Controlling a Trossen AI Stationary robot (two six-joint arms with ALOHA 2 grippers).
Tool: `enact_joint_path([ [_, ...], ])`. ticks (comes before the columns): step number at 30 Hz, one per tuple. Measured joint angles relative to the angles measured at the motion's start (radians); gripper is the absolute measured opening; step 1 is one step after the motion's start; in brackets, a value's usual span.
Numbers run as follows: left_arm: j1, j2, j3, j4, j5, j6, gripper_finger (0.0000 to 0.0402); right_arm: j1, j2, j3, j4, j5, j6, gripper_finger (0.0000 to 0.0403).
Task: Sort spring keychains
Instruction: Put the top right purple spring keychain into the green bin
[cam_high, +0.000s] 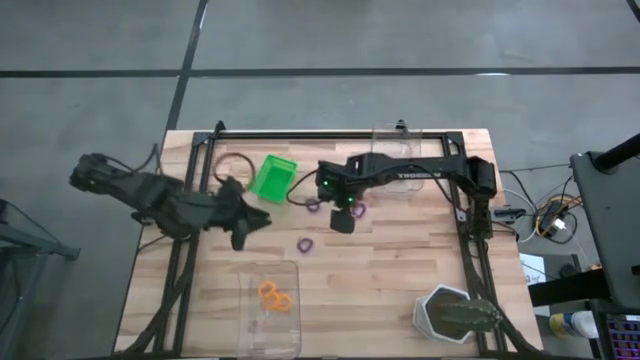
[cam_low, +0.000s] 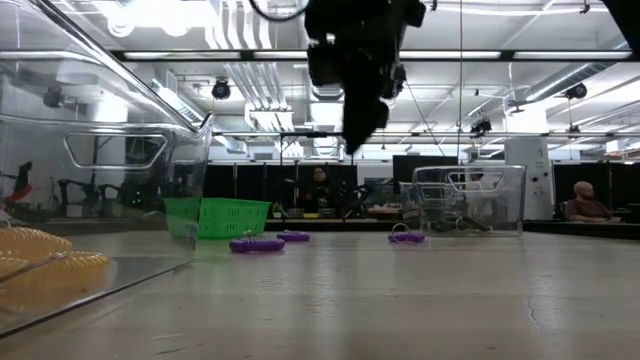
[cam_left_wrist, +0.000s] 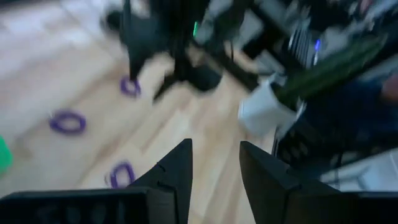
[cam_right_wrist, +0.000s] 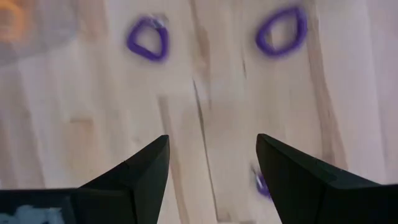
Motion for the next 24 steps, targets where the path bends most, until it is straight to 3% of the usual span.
enact_joint_path([
  [5, 0.0, -0.032, 0.062, 0.016, -0.073, 0.077, 0.0124, -0.02, 0.0, -0.101, 0.027, 0.0, 0.068, 0.0231],
  [17, 0.0, -0.03, 0.207, 0.043, -0.121, 0.231, 0.0124, -0.089, 0.0, -0.279, 0.111, 0.003, 0.273, 0.0228],
  [24, 0.0, -0.03, 0.22, 0.044, -0.123, 0.249, 0.0124, -0.087, 0.0, -0.306, 0.125, 0.012, 0.211, 0.0228],
])
